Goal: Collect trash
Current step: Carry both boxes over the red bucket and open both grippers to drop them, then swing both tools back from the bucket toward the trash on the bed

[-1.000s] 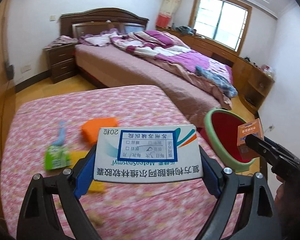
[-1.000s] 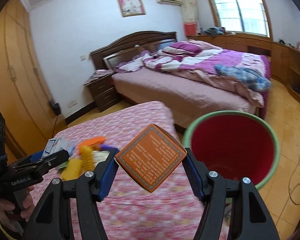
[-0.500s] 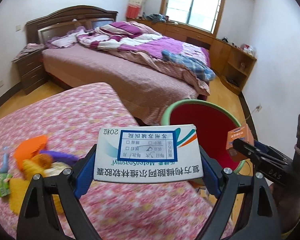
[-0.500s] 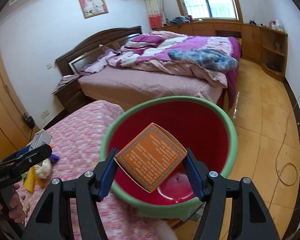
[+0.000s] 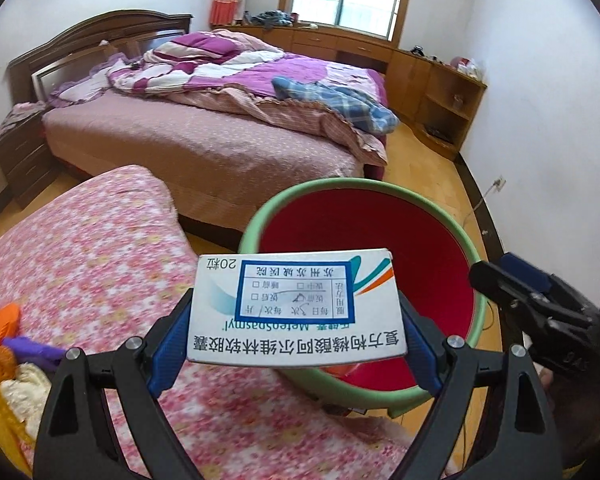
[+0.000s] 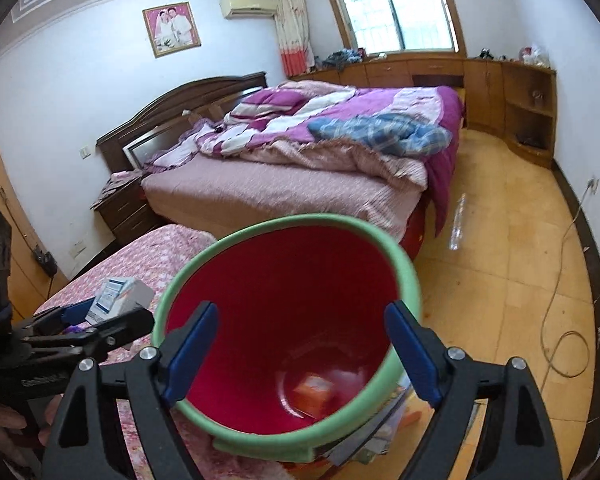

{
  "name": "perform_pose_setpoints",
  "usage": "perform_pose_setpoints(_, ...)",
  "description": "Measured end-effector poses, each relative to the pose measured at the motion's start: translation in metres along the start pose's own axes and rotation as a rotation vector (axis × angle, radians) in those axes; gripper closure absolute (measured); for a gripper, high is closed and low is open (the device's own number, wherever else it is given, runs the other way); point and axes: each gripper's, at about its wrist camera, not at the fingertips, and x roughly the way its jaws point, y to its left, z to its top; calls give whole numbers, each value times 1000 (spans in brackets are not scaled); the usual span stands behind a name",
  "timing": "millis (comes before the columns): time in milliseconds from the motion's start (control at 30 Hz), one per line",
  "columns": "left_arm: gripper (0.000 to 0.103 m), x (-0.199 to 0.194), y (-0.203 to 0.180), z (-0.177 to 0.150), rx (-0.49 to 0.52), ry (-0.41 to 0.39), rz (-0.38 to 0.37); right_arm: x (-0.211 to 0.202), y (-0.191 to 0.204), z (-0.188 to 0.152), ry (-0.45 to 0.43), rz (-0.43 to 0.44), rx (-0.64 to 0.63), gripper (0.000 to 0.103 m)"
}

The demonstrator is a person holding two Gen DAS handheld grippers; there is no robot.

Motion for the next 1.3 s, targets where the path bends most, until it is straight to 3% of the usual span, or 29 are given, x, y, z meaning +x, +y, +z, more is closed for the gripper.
perform_pose_setpoints(267, 12, 22, -20, 1, 28, 4, -54, -18, -28, -1, -41, -41, 69, 16)
perform_pose_setpoints(600, 8, 24, -25, -3, 6, 2, -46, -26, -36, -8, -33, -45, 95, 16)
perform_pose_setpoints(867, 8, -7, -11, -11, -47, 7, -63, -31, -21, -11, -12, -25, 74, 16)
perform_pose_setpoints(1300, 8, -75, 44, -37, -138, -8, 63, -46, 45, -18, 11, 93, -1, 16)
